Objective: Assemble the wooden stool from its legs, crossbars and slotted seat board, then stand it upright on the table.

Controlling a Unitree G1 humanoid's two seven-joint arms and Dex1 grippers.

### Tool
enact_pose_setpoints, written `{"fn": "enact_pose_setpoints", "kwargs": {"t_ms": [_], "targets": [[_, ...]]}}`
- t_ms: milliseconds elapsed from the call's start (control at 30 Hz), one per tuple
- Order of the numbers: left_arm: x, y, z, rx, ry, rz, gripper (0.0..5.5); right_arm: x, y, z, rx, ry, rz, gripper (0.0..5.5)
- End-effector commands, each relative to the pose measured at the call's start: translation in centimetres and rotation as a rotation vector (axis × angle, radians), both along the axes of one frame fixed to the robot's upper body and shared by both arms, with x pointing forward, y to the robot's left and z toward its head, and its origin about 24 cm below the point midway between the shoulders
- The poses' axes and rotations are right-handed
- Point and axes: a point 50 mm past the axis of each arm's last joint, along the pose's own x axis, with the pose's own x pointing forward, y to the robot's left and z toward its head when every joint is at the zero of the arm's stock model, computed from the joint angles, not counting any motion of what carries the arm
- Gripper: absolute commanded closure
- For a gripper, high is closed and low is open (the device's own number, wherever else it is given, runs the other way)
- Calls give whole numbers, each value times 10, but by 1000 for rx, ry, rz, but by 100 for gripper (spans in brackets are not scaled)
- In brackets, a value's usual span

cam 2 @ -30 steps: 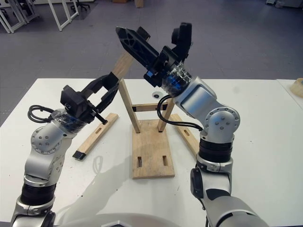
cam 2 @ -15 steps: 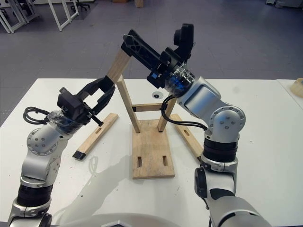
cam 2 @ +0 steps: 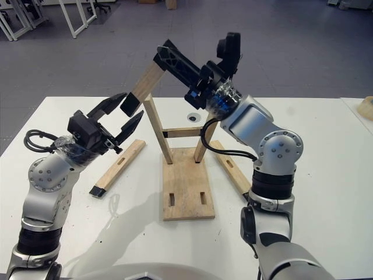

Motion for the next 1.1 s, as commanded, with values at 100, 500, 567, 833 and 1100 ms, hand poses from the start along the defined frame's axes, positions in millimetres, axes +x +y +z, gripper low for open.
{"fn": "enact_pose_setpoints", "kwargs": {"t_ms": [100,500,567,833,1100], "targets": [[-4,23,-57,56,184,129,269,-12,-48,9,-37,-24,-97,509],[-4,27,-82,41,241,250,269,-33,-165,-79,-590,173,-290,509],[-3,27,-83,46,244,248,269,-28,-168,-93,-634,190,-318,509],[-1,27,-88,57,266,242,269,-6,-170,-130,-661,236,-460,509],[-2,28,-90,59,275,245,269,-3,-176,-129,-633,226,-494,509]]}}
